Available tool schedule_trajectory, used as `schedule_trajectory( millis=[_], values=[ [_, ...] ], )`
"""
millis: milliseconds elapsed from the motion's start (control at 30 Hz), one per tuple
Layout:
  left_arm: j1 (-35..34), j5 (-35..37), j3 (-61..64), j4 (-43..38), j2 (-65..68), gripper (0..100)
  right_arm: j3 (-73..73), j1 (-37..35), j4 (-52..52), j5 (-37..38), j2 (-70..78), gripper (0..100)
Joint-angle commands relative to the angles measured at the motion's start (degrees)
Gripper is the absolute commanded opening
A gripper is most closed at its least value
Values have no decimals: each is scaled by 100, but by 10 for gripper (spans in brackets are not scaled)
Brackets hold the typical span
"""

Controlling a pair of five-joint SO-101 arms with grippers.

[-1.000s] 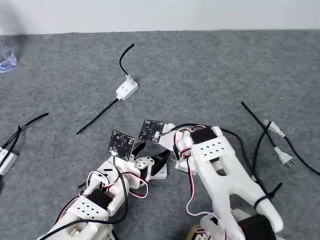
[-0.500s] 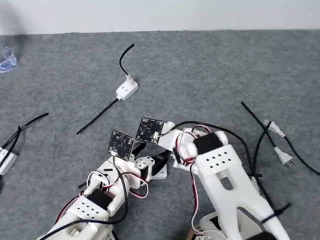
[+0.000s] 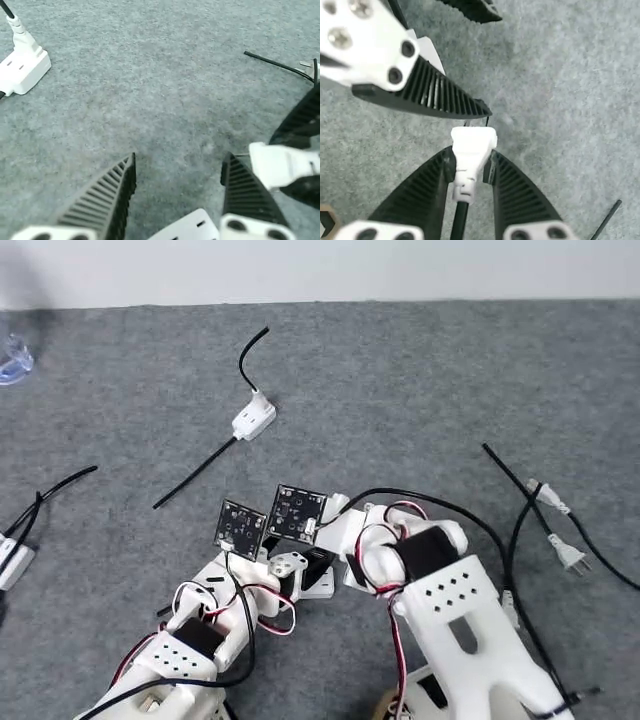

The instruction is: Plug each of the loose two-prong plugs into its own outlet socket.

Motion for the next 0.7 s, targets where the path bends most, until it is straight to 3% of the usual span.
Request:
schedule_trajectory(
  millis=[0, 667],
  values=[
    [-9, 26, -22, -105, -9, 261, -352, -66, 48, -62, -171, 9],
    [-9, 26, -22, -105, 9, 261, -369, -136, -382, -519, -180, 9]
  ],
)
